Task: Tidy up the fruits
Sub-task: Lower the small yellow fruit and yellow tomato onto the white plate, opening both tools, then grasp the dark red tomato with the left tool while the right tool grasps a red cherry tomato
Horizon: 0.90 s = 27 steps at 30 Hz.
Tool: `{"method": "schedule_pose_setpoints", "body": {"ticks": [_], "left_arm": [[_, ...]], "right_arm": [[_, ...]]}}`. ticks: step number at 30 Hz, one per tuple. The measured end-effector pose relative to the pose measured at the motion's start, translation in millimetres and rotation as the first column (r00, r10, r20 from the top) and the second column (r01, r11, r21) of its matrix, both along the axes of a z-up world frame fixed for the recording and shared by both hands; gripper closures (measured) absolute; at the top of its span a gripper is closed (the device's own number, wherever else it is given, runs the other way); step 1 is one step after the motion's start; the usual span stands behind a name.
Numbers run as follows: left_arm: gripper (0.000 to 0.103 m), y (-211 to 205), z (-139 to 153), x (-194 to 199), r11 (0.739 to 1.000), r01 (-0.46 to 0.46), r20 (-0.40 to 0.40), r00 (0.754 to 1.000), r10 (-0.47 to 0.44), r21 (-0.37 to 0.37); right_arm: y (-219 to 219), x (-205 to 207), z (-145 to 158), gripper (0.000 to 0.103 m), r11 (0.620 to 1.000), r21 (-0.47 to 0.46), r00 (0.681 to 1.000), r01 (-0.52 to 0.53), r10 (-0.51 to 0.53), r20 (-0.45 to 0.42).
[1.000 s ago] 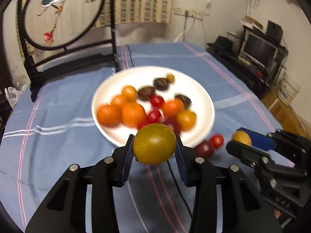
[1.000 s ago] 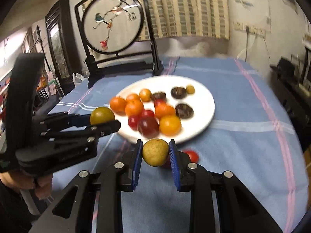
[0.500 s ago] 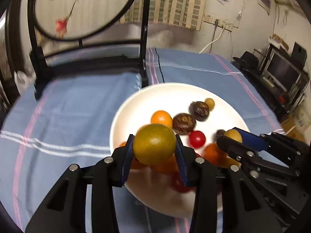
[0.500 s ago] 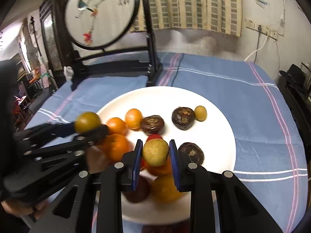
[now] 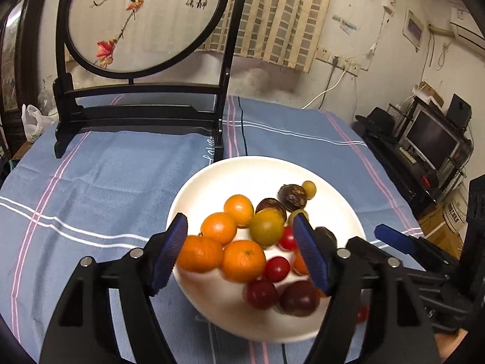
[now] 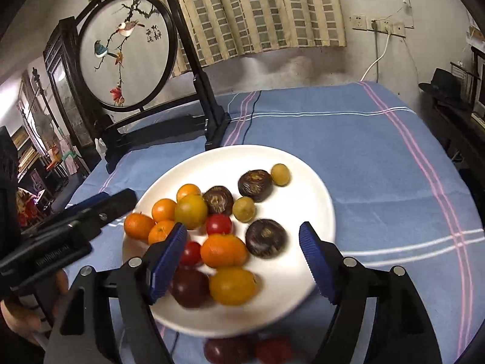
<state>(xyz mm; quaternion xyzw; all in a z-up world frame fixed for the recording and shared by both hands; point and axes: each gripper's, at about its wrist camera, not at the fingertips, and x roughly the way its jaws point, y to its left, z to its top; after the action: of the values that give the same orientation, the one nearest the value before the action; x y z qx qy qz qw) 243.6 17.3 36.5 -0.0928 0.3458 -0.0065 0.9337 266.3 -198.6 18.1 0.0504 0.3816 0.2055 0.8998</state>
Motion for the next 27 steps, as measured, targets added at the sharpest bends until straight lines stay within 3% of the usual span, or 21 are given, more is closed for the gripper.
{"method": "schedule_pose_setpoints", "body": {"ticks": [9, 17, 22, 27], "left_arm": [[0.028, -23, 0, -46, 0.998, 0.062, 0.006, 0.998, -0.062, 0.028], [0.028, -53, -18, -79, 0.990, 0.128, -0.046, 0.991, -0.126, 0.057], [0.028, -79, -38, -90, 0.978, 0.193, -0.104, 0.977, -0.184, 0.077], [0.027, -105, -57, -91, 0.960, 0.250, -0.143, 0.962, -0.232, 0.124]], "right_arm": [[-38, -43, -7, 0.026, 0.998, -0.059, 0.999, 0.034, -0.034, 0.008], [-56, -62, -15, 0.026, 0.990, -0.125, 0.997, 0.067, -0.063, 0.034], [-55, -76, -21, 0.026, 0.969, -0.244, 0.997, 0.042, -0.026, 0.068], [-57, -87, -27, 0.026, 0.957, -0.290, 0.998, -0.012, 0.031, 0.062]]}}
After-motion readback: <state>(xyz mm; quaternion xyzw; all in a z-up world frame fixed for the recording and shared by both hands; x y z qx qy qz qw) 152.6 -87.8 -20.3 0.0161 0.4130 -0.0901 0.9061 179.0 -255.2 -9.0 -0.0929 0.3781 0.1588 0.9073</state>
